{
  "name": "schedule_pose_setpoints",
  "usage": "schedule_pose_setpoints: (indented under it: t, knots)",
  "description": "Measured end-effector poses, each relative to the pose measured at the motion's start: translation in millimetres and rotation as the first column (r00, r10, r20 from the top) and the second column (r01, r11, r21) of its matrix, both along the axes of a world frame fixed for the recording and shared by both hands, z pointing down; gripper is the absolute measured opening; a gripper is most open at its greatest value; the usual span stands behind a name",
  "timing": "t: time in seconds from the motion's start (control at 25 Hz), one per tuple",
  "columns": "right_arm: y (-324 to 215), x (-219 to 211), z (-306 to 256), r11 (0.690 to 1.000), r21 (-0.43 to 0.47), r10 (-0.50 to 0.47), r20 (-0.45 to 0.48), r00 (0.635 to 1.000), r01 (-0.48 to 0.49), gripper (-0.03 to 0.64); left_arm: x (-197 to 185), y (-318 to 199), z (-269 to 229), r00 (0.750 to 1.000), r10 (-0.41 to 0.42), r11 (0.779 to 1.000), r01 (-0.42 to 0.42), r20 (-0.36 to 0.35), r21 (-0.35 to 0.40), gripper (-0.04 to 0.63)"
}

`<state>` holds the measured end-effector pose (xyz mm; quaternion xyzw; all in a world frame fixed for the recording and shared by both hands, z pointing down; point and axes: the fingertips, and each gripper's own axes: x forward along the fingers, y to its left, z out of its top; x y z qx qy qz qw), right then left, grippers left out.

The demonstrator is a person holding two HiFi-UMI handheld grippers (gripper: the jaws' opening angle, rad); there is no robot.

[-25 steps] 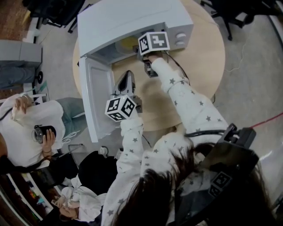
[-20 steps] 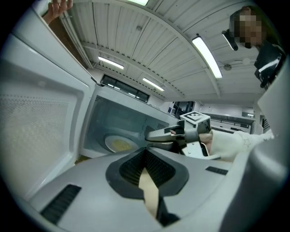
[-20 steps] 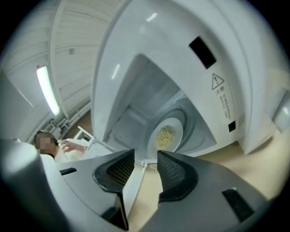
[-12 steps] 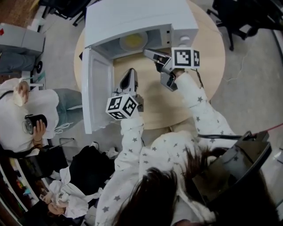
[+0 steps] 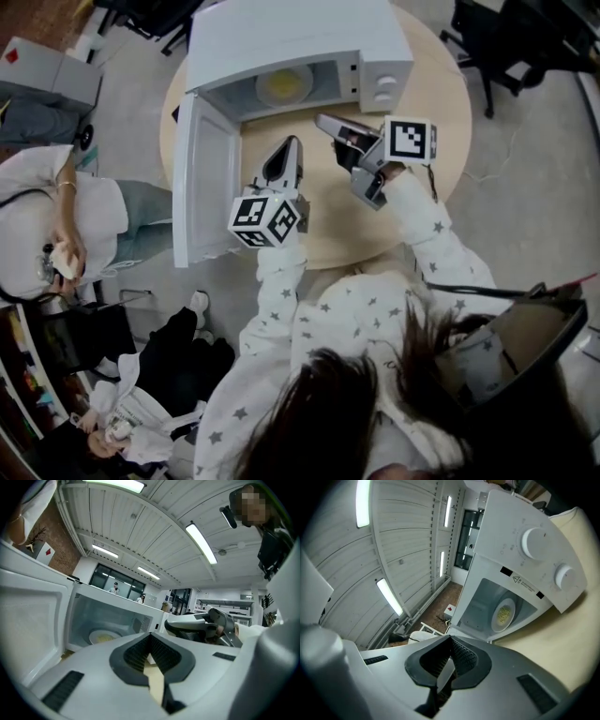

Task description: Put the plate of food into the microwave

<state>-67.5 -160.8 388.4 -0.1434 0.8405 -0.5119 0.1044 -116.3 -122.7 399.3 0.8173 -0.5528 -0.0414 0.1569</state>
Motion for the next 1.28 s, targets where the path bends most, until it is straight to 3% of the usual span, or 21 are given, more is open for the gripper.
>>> schedule_pose_setpoints:
  t: [0.08, 0.32, 1.28]
  knots:
    - [6, 6, 3, 1.000, -0.025, 0.006, -0.017, 1.000, -0.006, 0.006, 4, 4, -4, 1.000, 0.004, 1.000, -0.004, 0.010, 0.012, 0.002]
    - [15, 5, -13, 0.996, 0.082, -0.037, 0.007, 0.999, 0.036, 0.006, 8, 16, -11, 1.000, -0.007, 0.999, 0.006, 0.018, 0.038, 0.002]
    - [43, 8, -10, 0.991, 0.069, -0.117, 0.017, 0.993, 0.115, 0.006, 18, 35, -21, 0.998, -0.058, 0.997, 0.056, 0.039, 0.059, 0.002]
